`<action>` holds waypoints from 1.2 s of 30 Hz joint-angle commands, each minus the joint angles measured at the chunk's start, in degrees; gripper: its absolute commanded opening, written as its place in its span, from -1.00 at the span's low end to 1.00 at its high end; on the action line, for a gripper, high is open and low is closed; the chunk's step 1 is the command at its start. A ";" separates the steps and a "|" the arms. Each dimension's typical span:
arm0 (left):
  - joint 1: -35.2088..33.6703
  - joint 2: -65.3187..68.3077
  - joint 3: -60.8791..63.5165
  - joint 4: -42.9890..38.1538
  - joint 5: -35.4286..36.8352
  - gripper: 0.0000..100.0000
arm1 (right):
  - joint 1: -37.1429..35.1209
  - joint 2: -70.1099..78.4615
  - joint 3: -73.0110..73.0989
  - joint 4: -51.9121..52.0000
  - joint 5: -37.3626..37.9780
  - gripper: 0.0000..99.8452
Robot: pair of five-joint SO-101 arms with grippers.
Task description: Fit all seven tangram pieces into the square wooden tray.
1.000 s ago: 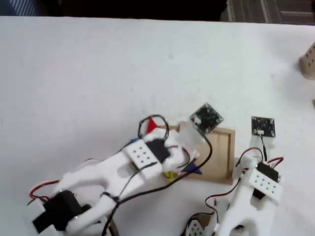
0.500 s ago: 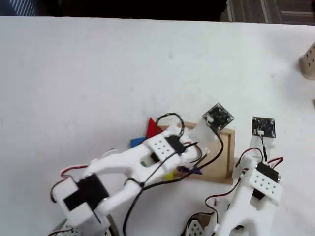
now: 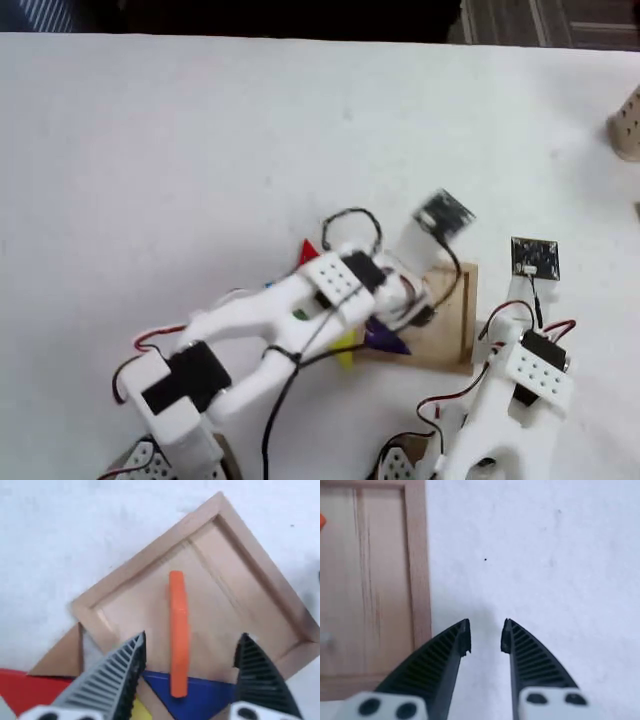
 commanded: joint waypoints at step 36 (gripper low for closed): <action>-12.26 0.04 -4.22 6.24 2.02 -0.37 | 0.22 -1.45 -0.18 -0.48 1.58 -0.78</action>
